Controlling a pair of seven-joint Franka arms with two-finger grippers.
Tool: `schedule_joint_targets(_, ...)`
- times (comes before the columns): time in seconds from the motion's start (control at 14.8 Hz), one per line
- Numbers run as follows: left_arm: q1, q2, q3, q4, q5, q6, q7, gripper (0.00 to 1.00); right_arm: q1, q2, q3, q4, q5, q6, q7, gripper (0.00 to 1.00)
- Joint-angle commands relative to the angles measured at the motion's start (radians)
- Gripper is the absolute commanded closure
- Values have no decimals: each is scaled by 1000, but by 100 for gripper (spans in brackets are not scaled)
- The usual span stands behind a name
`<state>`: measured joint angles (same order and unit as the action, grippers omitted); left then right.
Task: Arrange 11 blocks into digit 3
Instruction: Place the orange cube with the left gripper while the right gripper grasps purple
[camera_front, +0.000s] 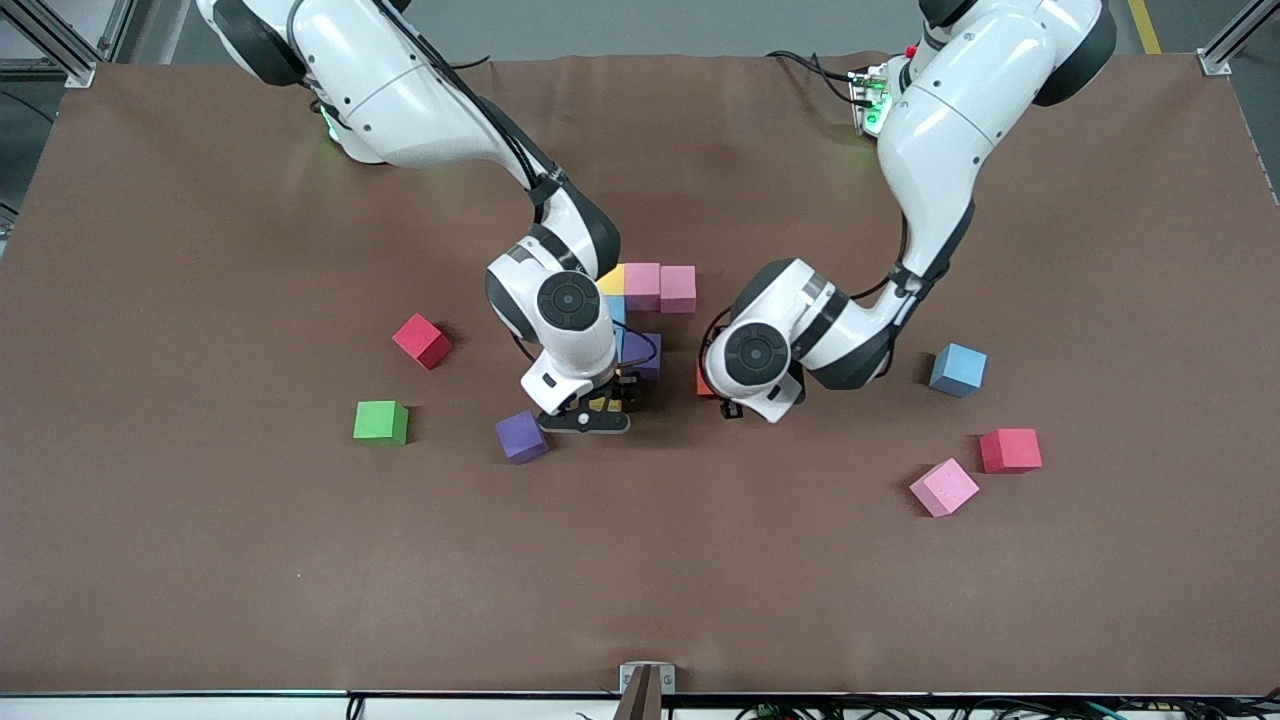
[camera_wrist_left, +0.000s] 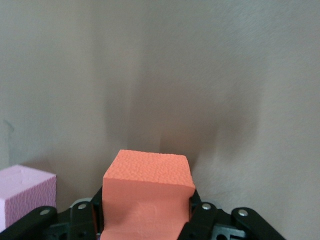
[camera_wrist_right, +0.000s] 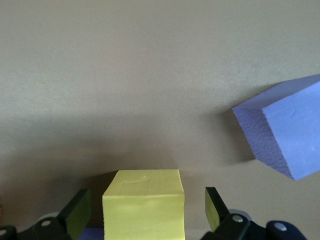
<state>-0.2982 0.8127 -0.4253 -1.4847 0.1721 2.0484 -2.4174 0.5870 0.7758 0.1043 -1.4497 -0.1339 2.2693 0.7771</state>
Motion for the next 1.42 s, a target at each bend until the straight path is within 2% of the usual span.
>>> schedule_joint_targets(0.0,-18,-10,4,-35,17,47,-60,86,-21,-47,5,-18,2,-22,11,0)
schedule_joint_targets(0.4,-50,-10,4,-62,18,131,-88,86,-151,-81,-3,-21,-10,-83,21,0)
schedule_joint_targets(0.54,-61,-10,5,-63,18,137,-88,86,-200,-73,-40,-21,-10,-70,13,0)
schedule_joint_targets(0.67,-62,-10,5,-63,26,157,-88,86,-217,-72,-43,-28,-9,-63,25,0)
schedule_joint_targets(0.74,-62,-10,5,-62,38,157,-88,86,-219,-72,-44,-32,-1,-70,69,0)
schedule_joint_targets(1.08,-70,-10,4,-62,53,157,-86,86,-210,-61,-43,-38,-1,-60,546,0)
schedule_joint_targets(1.35,-81,-10,4,-63,53,156,-85,85,-193,-40,-40,-43,36,-45,706,0)
